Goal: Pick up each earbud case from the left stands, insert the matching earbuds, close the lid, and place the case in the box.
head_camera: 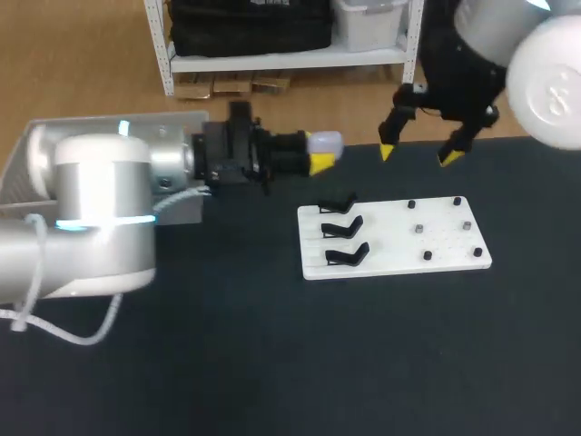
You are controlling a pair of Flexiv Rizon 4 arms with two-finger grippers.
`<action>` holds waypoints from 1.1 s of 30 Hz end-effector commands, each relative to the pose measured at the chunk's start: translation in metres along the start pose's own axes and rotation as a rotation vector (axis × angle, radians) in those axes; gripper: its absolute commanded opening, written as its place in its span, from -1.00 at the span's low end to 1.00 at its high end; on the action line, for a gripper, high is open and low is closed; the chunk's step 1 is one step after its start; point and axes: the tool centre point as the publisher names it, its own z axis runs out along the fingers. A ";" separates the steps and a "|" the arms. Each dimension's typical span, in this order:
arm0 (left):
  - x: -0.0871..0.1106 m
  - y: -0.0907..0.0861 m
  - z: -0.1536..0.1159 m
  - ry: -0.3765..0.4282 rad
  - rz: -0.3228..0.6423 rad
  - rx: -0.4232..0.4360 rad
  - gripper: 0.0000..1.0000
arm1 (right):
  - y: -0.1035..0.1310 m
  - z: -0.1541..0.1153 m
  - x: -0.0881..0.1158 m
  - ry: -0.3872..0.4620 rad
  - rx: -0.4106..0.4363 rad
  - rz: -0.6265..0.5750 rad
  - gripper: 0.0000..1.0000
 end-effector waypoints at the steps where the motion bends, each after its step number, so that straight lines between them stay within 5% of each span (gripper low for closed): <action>1: -0.011 0.012 -0.079 0.002 0.021 -0.059 -1.00 | -0.007 0.005 0.020 -0.095 -0.013 0.028 1.00; 8: 0.004 0.048 -0.143 0.083 0.017 -0.118 -1.00 | -0.012 0.006 0.039 -0.098 -0.020 0.070 1.00; 20: 0.073 0.102 -0.233 0.173 -0.062 -0.231 -1.00 | -0.014 0.005 0.064 -0.104 -0.003 0.081 1.00; 24: 0.102 0.115 -0.250 0.256 -0.117 -0.284 -1.00 | -0.014 0.008 0.071 -0.093 0.009 0.093 1.00; 33: 0.144 0.142 -0.262 0.307 -0.168 -0.329 -1.00 | -0.012 0.008 0.081 -0.092 0.012 0.107 1.00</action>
